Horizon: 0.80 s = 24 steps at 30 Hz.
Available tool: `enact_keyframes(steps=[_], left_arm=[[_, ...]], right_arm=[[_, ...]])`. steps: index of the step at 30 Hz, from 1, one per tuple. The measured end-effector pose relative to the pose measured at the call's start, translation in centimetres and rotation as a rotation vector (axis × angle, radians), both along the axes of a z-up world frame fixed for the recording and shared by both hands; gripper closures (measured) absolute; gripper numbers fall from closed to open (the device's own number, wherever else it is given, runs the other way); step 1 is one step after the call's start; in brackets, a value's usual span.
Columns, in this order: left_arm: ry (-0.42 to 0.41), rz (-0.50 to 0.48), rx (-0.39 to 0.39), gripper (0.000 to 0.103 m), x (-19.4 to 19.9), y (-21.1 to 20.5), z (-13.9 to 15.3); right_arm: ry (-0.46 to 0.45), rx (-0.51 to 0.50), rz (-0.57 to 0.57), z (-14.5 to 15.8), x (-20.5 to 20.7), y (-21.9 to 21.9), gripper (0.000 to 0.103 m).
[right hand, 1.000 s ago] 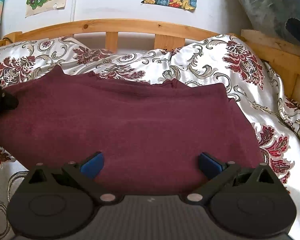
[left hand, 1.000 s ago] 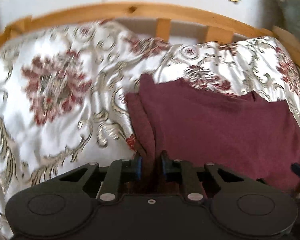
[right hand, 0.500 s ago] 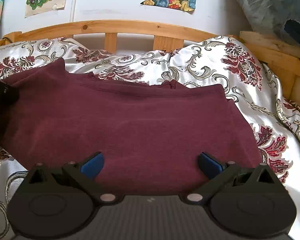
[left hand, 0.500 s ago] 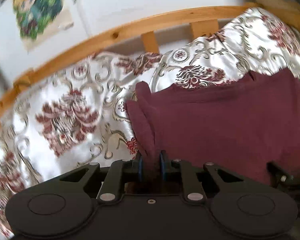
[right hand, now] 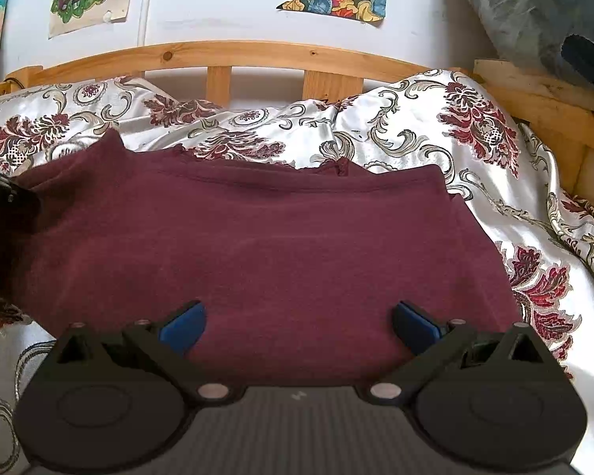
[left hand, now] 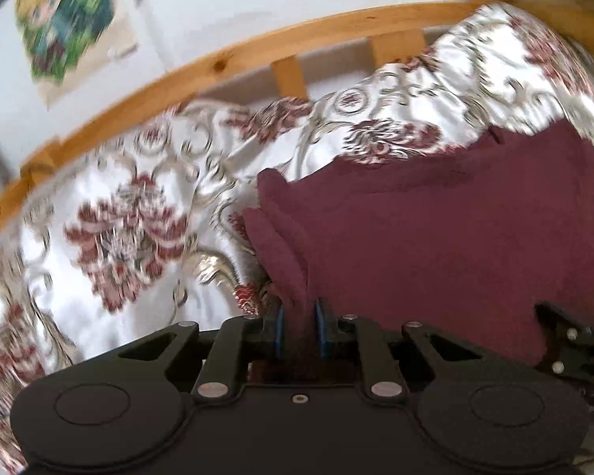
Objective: Fold small clothes
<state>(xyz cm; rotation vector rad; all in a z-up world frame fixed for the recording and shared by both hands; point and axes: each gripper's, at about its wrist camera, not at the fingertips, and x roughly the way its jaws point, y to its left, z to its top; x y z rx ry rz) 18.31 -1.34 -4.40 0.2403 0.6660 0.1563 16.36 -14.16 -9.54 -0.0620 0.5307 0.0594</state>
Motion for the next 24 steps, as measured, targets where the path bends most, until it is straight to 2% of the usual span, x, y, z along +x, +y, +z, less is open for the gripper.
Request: enact_keyframes(steps=[5, 7, 11, 17, 20, 24], left_arm=[[-0.048, 0.004, -0.267, 0.092, -0.1, 3.5, 1.6], [-0.082, -0.026, -0.312, 0.092, -0.2, 3.6, 2.6], [-0.133, -0.14, -0.323, 0.093, -0.3, 1.4, 4.9], [-0.161, -0.337, -0.304, 0.094, 0.8, -5.3, 7.6], [-0.146, -0.411, -0.311, 0.099, 1.7, -9.0, 7.7], [-0.094, -0.492, -0.28, 0.099, 2.9, -14.6, 6.4]], right_arm=[[0.008, 0.009, 0.001, 0.1, 0.1, -0.2, 0.0], [0.012, 0.029, 0.01, 0.4, 0.1, -0.6, 0.0], [-0.007, 0.073, -0.02, 1.6, -0.7, -2.3, 0.0], [-0.028, 0.069, -0.094, 3.2, -3.2, -6.8, 0.0], [-0.033, 0.029, -0.123, 3.3, -4.7, -8.6, 0.0], [-0.04, -0.016, -0.154, 3.0, -6.7, -10.5, 0.0]])
